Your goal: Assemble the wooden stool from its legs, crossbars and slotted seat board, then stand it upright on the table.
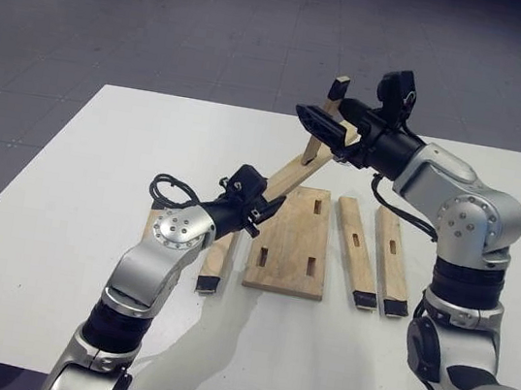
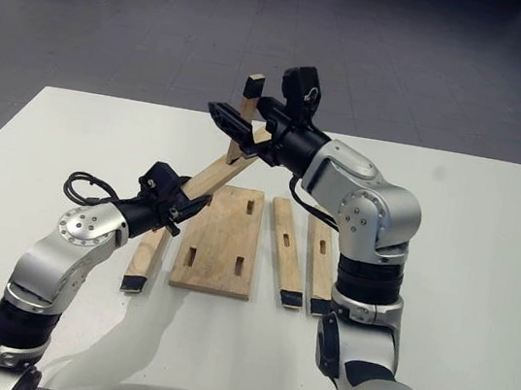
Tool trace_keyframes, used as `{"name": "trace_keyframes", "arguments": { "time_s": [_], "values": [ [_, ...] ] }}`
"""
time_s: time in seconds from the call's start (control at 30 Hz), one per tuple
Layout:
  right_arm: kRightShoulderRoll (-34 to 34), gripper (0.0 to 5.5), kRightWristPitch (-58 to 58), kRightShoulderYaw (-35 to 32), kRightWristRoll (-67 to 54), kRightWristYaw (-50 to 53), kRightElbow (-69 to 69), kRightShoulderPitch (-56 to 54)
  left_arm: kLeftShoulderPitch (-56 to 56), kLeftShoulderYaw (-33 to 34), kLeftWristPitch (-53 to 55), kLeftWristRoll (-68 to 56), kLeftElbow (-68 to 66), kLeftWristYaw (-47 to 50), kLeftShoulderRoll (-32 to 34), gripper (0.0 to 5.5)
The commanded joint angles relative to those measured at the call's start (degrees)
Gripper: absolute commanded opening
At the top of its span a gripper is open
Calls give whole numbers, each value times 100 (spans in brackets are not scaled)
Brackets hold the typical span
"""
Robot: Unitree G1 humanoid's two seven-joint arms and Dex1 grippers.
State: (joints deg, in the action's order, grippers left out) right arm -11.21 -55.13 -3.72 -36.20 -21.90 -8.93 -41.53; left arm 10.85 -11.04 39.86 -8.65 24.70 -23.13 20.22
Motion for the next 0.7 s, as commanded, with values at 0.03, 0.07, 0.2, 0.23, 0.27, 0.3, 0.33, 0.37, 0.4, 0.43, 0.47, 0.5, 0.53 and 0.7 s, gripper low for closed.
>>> {"name": "trace_keyframes", "arguments": {
  "time_s": [0.03, 0.07, 0.2, 0.23, 0.27, 0.3, 0.33, 0.37, 0.4, 0.43, 0.47, 0.5, 0.53, 0.7],
  "values": [
    [0, 478, -114, 21, -67, 27, -110, 73, 71, 38, 13, 31, 27, 27, 9, 206],
    [2, 478, -128, 26, -71, 29, -129, 85, 73, 39, 14, 30, 23, 27, 10, 206],
    [15, 478, -199, 50, -105, 35, -236, 156, 79, 39, 7, 31, 12, 25, 8, 206],
    [20, 478, -213, 53, -108, 38, -254, 168, 80, 38, 5, 31, 10, 23, 8, 206],
    [27, 478, -230, 52, -110, 46, -271, 176, 71, 39, 8, 31, 20, 26, 8, 206],
    [31, 478, -241, 50, -106, 55, -279, 182, 65, 40, 10, 30, 28, 29, 6, 206],
    [32, 478, -244, 48, -98, 64, -274, 182, 60, 40, 11, 29, 33, 33, 3, 206],
    [31, 478, -241, 44, -87, 74, -261, 179, 58, 39, 12, 28, 35, 35, 0, 206],
    [29, 478, -231, 42, -76, 79, -244, 174, 59, 37, 14, 28, 35, 37, -4, 206],
    [35, 478, -207, 29, -56, 101, -198, 151, 61, 32, 16, 29, 36, 42, -12, 206],
    [44, 478, -185, 20, -35, 127, -159, 128, 65, 29, 16, 28, 33, 41, -16, 206],
    [55, 478, -161, 12, -17, 149, -120, 104, 68, 28, 16, 27, 31, 42, -22, 206],
    [71, 478, -129, 5, 5, 179, -74, 78, 68, 22, 17, 29, 33, 44, -27, 206],
    [140, 403, -28, -32, 54, 281, 72, -12, 72, 5, 13, 39, 29, 48, -38, 206]
  ]
}}
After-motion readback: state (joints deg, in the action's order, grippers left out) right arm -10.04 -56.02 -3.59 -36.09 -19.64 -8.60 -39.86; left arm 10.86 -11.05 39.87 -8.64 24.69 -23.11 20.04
